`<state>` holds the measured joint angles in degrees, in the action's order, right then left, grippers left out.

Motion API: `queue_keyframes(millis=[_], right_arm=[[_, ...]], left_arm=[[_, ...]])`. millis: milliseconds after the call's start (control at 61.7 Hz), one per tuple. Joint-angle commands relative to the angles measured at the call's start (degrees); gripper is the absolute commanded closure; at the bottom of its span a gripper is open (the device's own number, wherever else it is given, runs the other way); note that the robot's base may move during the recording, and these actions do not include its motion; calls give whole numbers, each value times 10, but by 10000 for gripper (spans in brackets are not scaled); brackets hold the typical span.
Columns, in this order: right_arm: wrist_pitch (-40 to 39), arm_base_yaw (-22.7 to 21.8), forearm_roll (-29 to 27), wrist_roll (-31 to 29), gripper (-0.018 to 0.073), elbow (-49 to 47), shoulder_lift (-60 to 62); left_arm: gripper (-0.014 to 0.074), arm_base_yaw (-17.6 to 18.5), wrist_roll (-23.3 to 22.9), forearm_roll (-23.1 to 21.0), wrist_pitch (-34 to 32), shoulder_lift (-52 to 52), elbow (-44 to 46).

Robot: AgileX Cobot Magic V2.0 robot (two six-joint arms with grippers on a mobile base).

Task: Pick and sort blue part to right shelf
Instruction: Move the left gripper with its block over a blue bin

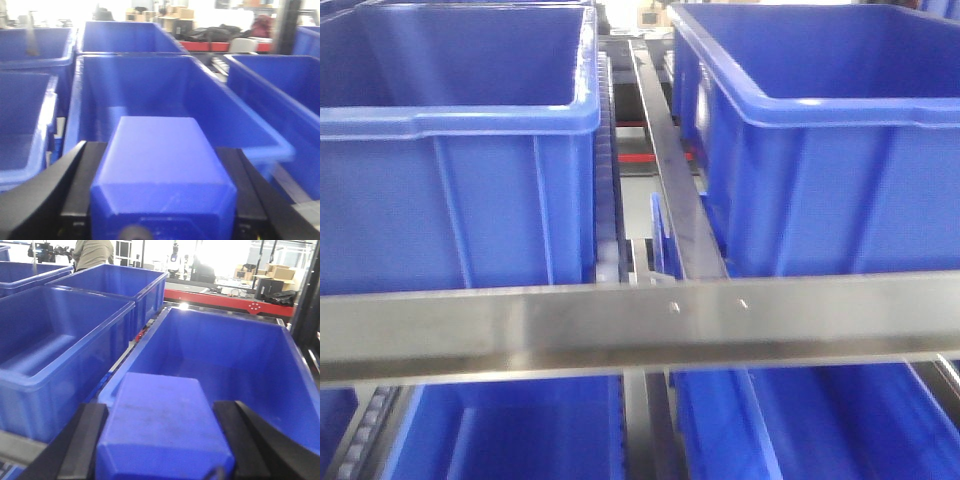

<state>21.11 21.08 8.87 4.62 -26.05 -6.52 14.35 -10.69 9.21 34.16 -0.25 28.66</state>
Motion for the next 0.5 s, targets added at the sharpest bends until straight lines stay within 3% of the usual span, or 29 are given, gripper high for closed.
queue_keyframes(millis=[0, 486], right_arm=[[-56, -1, 7, -4, 370, -15, -8], [-56, -1, 7, -4, 370, -15, -8]], left_arm=[[263, -7, 0, 1, -50, 8, 15], [263, -8, 0, 1, -50, 8, 15]])
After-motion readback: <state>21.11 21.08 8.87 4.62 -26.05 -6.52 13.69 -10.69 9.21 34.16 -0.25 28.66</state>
